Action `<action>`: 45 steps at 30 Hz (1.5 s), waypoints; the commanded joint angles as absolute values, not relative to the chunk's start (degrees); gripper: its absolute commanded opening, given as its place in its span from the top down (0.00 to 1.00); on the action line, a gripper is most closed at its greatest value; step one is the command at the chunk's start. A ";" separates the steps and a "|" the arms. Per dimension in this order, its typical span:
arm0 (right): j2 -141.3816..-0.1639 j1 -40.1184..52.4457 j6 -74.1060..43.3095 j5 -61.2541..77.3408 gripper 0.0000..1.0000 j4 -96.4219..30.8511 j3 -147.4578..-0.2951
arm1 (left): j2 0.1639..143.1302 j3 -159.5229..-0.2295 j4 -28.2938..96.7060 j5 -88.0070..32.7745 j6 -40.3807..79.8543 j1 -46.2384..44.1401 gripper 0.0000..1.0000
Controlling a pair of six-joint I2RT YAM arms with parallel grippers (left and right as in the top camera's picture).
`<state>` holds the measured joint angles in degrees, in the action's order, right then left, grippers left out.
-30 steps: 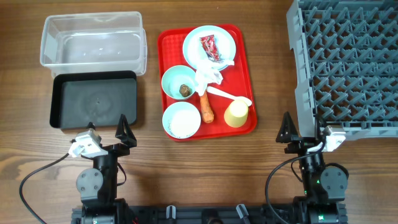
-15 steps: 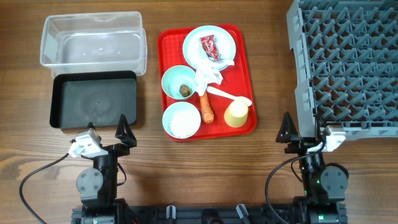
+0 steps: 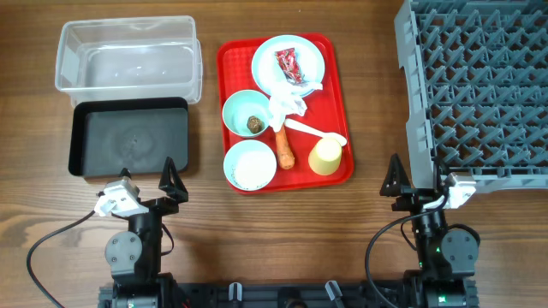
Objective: Sort waste into correct bins and load items into the dishwasher rack
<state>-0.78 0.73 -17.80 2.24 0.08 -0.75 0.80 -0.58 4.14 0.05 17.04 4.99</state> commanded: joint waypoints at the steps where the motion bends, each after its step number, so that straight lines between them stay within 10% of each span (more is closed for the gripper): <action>1: -0.43 1.17 -18.28 1.10 0.00 0.34 -0.32 | 0.49 -0.32 4.32 -0.60 16.97 5.39 0.00; 30: -0.56 1.17 -23.88 3.03 0.00 11.79 -3.44 | 0.49 -1.96 -1.41 -11.97 17.19 5.37 0.00; 45: -19.64 1.17 -8.73 8.38 0.00 10.96 -19.94 | 19.07 -25.58 5.50 -17.02 17.10 5.37 0.00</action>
<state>-14.06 0.73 -14.15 5.72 11.22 -14.59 12.80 -19.35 4.64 -13.50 17.06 4.99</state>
